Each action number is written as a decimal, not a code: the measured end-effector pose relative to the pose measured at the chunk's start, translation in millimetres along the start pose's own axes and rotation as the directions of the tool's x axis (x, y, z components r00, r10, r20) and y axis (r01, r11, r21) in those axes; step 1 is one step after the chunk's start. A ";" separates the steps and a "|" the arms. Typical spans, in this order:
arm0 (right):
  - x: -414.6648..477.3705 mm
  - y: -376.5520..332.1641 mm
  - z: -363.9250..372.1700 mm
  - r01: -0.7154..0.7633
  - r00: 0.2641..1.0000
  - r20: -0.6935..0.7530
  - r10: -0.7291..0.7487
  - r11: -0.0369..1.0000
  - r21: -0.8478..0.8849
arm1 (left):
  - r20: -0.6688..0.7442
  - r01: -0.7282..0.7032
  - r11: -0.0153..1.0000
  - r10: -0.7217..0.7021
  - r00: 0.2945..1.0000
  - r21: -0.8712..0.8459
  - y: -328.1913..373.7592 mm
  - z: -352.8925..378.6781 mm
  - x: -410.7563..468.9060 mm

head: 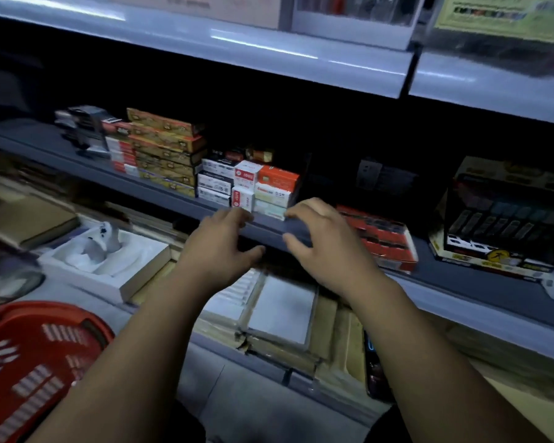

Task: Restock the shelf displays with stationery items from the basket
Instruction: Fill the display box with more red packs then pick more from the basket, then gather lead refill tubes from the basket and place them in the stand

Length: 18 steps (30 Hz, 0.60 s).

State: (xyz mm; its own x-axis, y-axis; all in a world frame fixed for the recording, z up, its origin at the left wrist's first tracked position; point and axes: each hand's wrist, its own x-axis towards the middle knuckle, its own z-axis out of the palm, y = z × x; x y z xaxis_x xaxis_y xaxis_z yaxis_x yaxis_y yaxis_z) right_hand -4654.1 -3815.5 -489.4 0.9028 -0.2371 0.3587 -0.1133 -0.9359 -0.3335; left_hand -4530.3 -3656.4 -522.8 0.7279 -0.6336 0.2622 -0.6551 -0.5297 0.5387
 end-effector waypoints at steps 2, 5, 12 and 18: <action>10.5 -24.9 13.9 0.028 0.999 0.042 -0.029 0.999 0.019 | -0.016 0.051 0.998 -0.051 0.999 0.041 -23.8 -15.5 -11.1; 25.0 -58.2 43.6 0.081 0.990 0.115 -0.085 0.996 0.039 | -0.053 0.135 0.990 -0.133 0.990 0.050 -58.6 -35.5 -30.9; 50.2 -118.6 128.1 0.201 0.912 0.334 -0.236 0.970 0.136 | -0.112 0.350 0.935 -0.343 0.933 0.056 -117.1 -76.0 -80.3; 80.4 -208.1 170.9 0.361 0.821 0.377 -0.428 0.902 0.238 | -0.202 0.503 0.837 -0.465 0.862 0.216 -142.5 -131.0 -146.8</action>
State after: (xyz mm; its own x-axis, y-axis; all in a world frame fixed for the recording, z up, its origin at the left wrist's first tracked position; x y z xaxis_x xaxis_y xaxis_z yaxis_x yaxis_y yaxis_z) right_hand -4487.0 -3595.3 -540.2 0.9463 0.3046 0.1083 0.3226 -0.8674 -0.3788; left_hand -4517.3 -3414.1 -533.2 0.9730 -0.1854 0.1373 -0.2262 -0.8839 0.4094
